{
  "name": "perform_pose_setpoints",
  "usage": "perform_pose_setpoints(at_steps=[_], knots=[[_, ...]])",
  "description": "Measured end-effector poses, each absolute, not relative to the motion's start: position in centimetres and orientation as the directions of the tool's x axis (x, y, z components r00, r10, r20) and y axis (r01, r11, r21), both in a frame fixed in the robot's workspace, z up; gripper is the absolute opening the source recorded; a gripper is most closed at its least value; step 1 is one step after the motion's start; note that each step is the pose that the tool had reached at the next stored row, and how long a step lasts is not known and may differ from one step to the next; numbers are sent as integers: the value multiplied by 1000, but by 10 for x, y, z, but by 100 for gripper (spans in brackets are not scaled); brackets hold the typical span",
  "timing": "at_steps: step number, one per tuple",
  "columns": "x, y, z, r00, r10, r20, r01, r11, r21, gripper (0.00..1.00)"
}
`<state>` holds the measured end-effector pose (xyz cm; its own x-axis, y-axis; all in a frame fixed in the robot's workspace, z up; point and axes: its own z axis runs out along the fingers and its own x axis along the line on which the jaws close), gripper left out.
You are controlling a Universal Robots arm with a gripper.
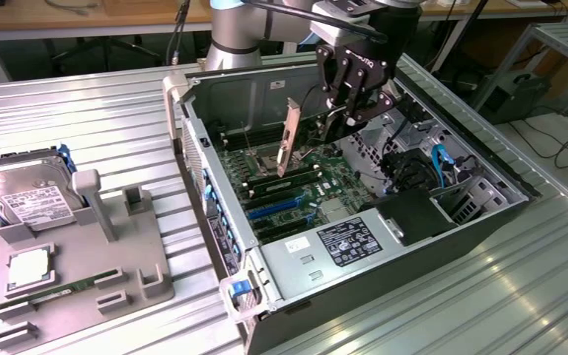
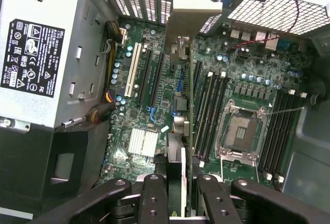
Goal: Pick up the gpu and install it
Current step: 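Insert the gpu into the slot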
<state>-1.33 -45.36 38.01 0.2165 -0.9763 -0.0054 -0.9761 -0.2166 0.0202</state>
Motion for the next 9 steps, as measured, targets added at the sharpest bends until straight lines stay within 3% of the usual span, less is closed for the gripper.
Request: perform_pose_setpoints(at_steps=[9], knots=[[-13,-454,376,217,-976,-5,-976,-217,20,27]])
